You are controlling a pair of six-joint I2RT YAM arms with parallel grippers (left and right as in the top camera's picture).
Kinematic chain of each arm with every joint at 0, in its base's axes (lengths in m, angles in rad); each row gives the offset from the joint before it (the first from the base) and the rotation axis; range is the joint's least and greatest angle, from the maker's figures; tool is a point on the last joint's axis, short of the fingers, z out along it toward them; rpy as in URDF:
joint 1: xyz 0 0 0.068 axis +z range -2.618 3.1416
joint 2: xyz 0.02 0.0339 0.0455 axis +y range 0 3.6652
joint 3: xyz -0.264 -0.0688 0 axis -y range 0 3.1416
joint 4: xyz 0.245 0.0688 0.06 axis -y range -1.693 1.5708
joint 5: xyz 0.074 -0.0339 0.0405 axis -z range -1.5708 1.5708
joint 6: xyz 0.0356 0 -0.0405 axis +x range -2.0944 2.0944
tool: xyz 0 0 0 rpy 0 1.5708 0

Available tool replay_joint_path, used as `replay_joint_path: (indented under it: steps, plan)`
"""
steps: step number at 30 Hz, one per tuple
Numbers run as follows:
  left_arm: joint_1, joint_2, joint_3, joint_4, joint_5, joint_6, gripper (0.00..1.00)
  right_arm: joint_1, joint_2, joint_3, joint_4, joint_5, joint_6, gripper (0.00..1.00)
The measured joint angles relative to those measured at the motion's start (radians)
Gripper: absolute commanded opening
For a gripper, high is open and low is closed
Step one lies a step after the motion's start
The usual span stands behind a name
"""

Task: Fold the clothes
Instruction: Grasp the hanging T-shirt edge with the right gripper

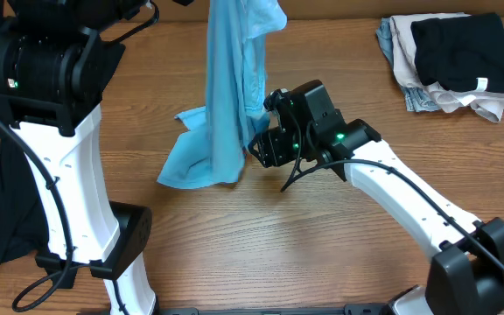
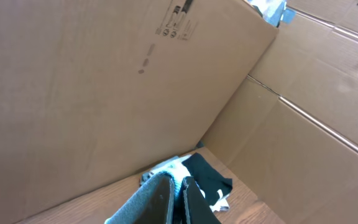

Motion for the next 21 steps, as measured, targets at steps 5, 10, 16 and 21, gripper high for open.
replay_joint_path:
  steps: [5,10,16,21]
  plan:
    - [0.0,0.0,0.0,0.007,0.023,0.0,0.04,0.002,0.073,0.0,0.045,-0.001,0.014,0.67]
    - [0.0,0.0,0.0,0.006,0.037,0.0,0.04,0.002,0.127,0.0,0.076,-0.001,0.022,0.66]
    - [0.0,0.0,0.0,0.006,0.049,-0.001,0.04,0.002,0.127,0.0,0.19,0.0,0.023,0.55]
    - [0.0,0.0,0.0,0.006,0.059,-0.001,0.04,0.003,0.127,0.0,0.233,-0.001,0.024,0.47]
